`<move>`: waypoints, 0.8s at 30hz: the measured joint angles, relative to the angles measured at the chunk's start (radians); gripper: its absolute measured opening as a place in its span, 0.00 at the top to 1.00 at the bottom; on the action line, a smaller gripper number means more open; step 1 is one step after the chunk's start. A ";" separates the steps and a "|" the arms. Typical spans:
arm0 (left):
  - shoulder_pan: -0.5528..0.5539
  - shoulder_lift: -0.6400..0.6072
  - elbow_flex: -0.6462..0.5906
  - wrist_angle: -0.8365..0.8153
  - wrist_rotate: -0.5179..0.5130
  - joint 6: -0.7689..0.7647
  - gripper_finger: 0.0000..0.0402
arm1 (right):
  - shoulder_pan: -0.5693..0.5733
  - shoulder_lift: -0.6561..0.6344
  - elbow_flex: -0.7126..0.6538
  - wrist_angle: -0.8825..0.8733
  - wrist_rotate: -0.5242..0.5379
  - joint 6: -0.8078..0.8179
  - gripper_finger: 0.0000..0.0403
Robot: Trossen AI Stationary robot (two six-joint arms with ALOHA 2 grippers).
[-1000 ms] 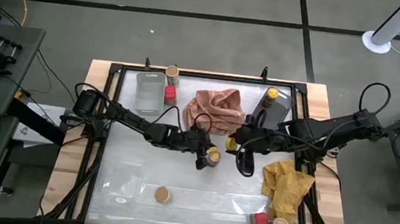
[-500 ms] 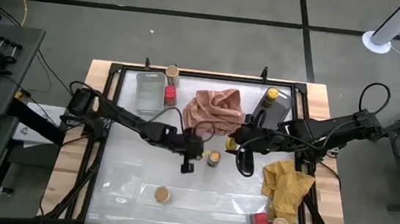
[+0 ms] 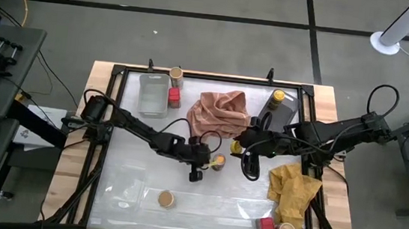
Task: Sort spices by type
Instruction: Put the yellow seasoning bottle into the black bin
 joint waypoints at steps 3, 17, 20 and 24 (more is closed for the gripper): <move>0.001 -0.003 0.002 0.058 -0.001 0.006 1.00 | 0.000 0.000 0.000 0.000 0.000 0.014 0.43; 0.000 -0.002 0.001 0.234 -0.006 -0.035 1.00 | 0.000 0.000 0.000 0.003 -0.010 0.023 0.43; 0.000 -0.003 0.001 0.246 -0.029 -0.035 1.00 | -0.007 0.000 0.000 0.013 -0.033 0.056 0.43; 0.006 -0.012 0.001 0.221 -0.019 -0.012 1.00 | -0.019 0.027 0.000 0.023 -0.081 0.105 0.43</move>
